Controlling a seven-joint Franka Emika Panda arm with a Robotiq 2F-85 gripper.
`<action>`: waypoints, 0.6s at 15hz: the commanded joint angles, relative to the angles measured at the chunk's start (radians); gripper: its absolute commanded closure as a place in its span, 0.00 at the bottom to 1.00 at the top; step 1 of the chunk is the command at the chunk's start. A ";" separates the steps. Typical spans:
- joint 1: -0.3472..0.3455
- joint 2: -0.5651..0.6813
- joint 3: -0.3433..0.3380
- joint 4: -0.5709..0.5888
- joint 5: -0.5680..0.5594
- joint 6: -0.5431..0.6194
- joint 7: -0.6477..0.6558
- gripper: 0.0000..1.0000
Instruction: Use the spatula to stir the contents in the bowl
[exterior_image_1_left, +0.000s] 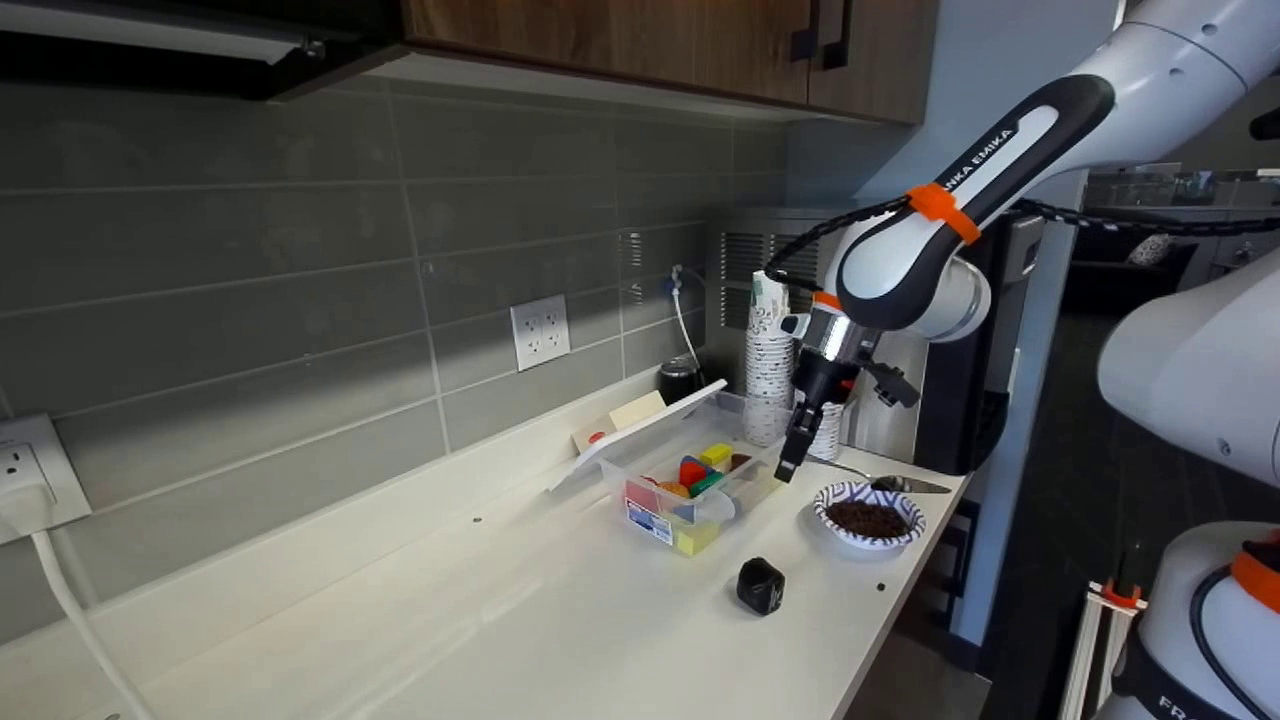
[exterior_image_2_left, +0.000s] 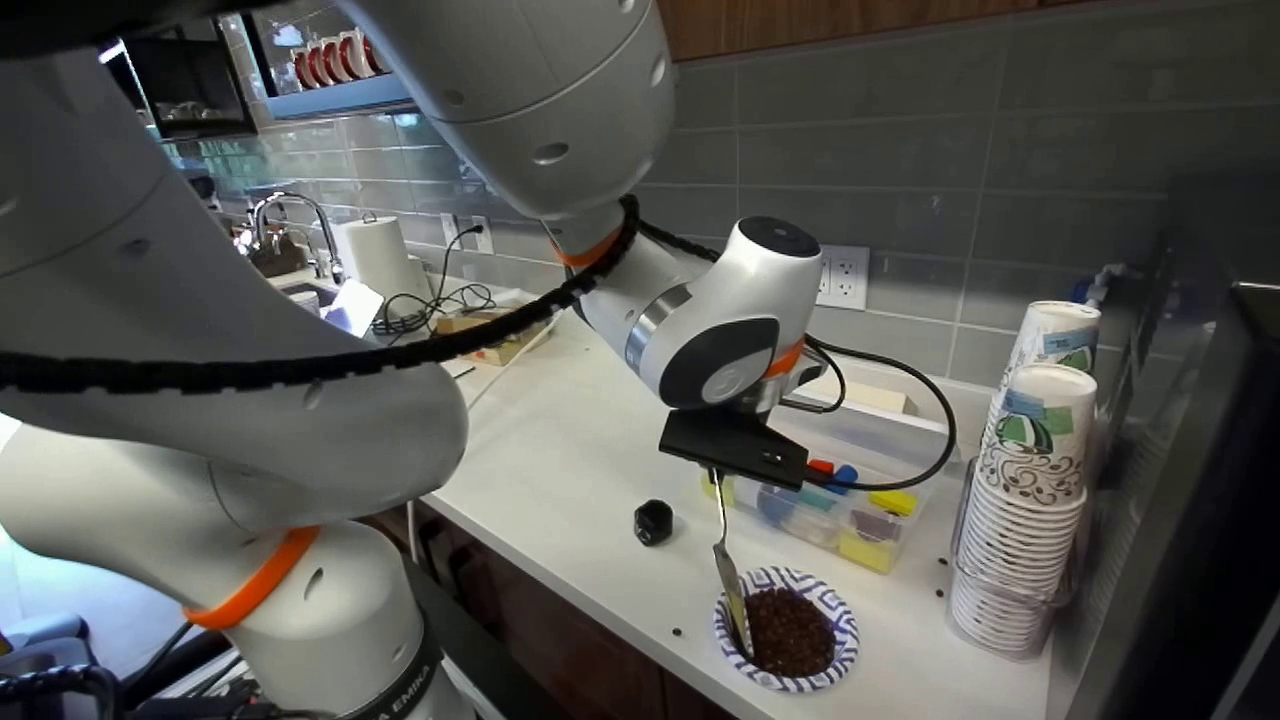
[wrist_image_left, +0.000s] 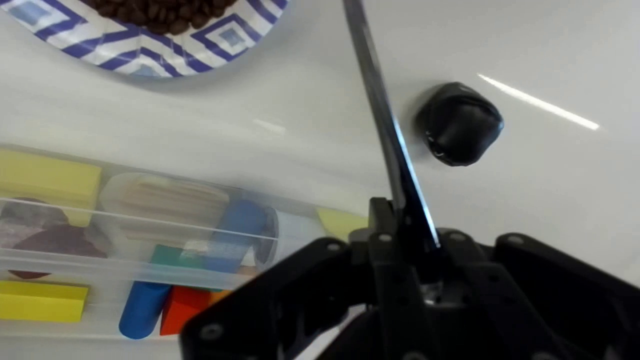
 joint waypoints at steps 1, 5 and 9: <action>-0.122 0.142 0.065 0.007 -0.066 -0.143 0.003 0.99; -0.157 0.231 0.069 0.011 -0.063 -0.206 -0.002 0.99; -0.142 0.281 0.044 0.011 -0.063 -0.172 -0.003 0.99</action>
